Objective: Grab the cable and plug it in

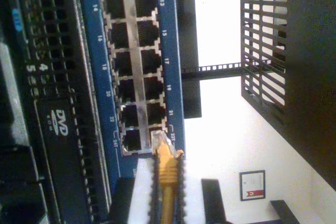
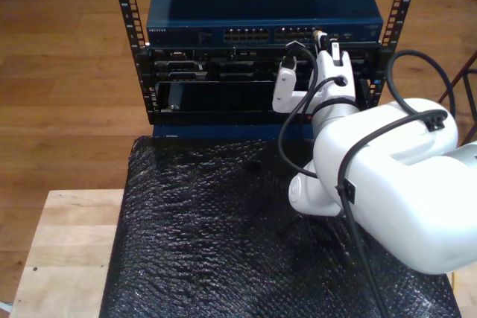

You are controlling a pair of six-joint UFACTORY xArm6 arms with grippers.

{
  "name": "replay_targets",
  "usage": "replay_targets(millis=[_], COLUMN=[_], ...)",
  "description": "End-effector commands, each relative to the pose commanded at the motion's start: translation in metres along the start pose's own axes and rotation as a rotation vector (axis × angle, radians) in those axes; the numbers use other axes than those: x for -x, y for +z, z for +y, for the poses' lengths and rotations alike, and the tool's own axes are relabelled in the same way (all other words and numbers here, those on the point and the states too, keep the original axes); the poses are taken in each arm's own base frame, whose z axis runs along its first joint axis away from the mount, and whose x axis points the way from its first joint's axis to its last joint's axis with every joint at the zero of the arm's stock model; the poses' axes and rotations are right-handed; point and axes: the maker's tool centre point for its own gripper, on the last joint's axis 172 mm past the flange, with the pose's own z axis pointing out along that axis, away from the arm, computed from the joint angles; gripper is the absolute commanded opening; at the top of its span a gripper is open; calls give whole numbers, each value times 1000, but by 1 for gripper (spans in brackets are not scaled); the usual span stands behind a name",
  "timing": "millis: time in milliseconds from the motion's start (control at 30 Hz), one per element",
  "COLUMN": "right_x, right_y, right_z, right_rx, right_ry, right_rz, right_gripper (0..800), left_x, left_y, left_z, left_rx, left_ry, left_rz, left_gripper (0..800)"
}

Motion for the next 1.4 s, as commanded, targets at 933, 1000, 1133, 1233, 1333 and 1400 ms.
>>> replay_targets(millis=[933,1000,1133,1233,1333,1400], right_x=[0,0,0,-1,-1,-1], right_y=[2,2,2,4,4,4], right_z=[1,0,1,1,-2,-2], right_rx=[1,1,3,5,3,1], right_ry=[5,5,5,7,4,4], right_rz=[-1,-1,-1,-1,-1,-1], right_gripper=[1,1,2,2,2,2], left_x=[0,0,0,0,0,0], left_y=[0,0,0,0,0,0], left_z=[0,0,0,0,0,0], left_rx=[0,0,0,0,0,0], left_ry=[0,0,0,0,0,0], left_rz=[0,0,0,0,0,0], left_gripper=[800,800,800,800,800,800])
